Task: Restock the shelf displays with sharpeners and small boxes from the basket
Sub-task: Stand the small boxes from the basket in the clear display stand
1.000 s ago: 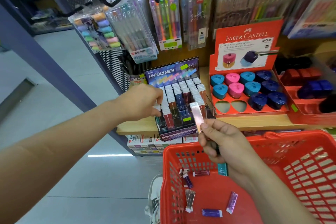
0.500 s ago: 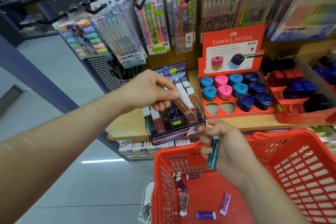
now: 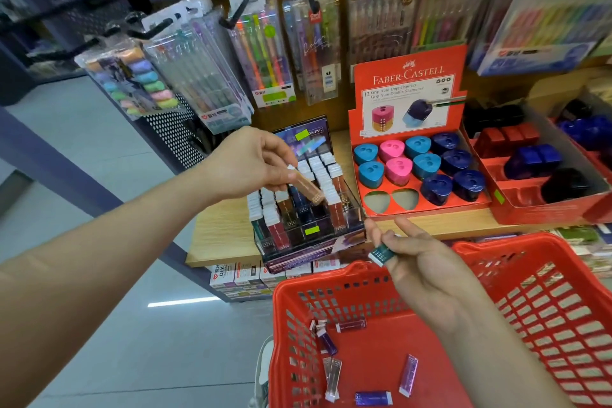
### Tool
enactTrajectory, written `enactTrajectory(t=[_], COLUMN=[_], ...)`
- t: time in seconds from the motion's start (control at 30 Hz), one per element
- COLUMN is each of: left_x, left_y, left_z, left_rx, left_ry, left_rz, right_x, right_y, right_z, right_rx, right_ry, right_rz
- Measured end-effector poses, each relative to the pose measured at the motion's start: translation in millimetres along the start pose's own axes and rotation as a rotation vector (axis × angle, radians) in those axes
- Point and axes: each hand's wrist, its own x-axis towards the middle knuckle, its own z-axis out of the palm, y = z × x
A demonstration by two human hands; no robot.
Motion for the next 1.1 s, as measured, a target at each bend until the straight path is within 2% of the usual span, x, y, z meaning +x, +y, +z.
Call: enactTrajectory(t=[0.1, 0.3, 0.47, 0.6, 0.7, 1.1], left_x=[6.7, 14.3, 14.9, 11.5, 8.8, 6.7], left_y=[-5.7, -9.8, -4.1, 2.5, -0.3, -14.0], left_z=[-2.5, -0.4, -7.2, -16.9, -12.8, 2.8], left_rx=[0.242, 0.371, 0.434, 0.43, 0.515, 0.763], left_ry=[0.123, 0.229, 0.197, 0.095, 0.054, 0.014], left_rz=[0.035, 0.073, 0.073, 0.054, 0.078, 0.188], right_x=[0.3, 0.1, 4.9, 3.4, 1.0, -7.2], right_y=[-0.9, -3.4, -7.2, -6.9, -4.4, -1.1], right_z=[-2.2, -3.1, -3.2, -1.0, 0.7, 5.2], right_rx=[-0.006, -0.204, -0.277, -0.302, -0.294, -0.416], right_ry=[0.016, 0.009, -0.042, -0.081, -0.107, -0.147], right_rz=[0.013, 0.003, 0.008, -0.013, -0.006, -0.023])
